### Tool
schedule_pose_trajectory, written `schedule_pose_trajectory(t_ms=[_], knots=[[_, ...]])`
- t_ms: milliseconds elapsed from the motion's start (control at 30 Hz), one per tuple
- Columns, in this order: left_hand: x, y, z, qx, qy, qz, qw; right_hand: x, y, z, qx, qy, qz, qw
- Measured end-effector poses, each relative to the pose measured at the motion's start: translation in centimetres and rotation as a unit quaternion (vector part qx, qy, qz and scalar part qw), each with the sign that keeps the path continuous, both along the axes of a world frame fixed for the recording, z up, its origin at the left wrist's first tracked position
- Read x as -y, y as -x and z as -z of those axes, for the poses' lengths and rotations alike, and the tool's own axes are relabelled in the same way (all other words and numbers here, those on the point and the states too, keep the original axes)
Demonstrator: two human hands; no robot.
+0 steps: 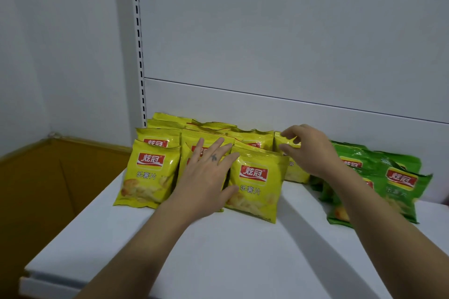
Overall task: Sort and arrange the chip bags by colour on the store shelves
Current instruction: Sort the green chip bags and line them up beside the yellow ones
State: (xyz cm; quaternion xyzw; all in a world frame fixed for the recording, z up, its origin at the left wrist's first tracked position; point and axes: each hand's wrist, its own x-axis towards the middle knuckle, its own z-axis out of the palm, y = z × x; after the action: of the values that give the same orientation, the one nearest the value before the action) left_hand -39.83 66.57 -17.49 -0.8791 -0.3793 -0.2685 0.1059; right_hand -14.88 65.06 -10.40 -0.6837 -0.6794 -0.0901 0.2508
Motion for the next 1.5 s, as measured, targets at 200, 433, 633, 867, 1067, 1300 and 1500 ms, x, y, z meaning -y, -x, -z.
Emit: schedule_pose_trajectory(t_ms=[200, 433, 633, 867, 1067, 1300, 1500], knots=[[0.9, -3.2, -0.9, -0.018, 0.038, -0.032, 0.999, -2.3, -5.3, 0.5, 0.072, 0.065, 0.072, 0.993], [0.9, -5.3, -2.2, -0.039, 0.077, -0.109, 0.990, -4.2, -6.0, 0.9, 0.202, 0.092, 0.057, 0.973], [1.7, -7.4, -3.4, -0.014, 0.061, -0.124, 0.990, -3.1, -7.1, -1.0, 0.201, 0.073, 0.054, 0.975], [3.5, -10.5, -5.2, 0.187, 0.048, -0.029, 0.981, 3.2, -7.4, -7.3, -0.048, -0.011, -0.069, 0.996], [5.6, -12.2, -6.5, 0.355, 0.174, 0.036, 0.918, 7.4, -5.5, -8.7, -0.115, 0.050, -0.202, 0.971], [7.5, -8.1, -4.3, 0.427, 0.233, 0.017, 0.873, 7.0, -3.3, -7.2, -0.163, 0.090, -0.288, 0.939], [7.1, -0.9, -1.1, 0.506, 0.244, -0.074, 0.824, 5.7, 2.1, -2.0, -0.321, 0.115, -0.279, 0.898]])
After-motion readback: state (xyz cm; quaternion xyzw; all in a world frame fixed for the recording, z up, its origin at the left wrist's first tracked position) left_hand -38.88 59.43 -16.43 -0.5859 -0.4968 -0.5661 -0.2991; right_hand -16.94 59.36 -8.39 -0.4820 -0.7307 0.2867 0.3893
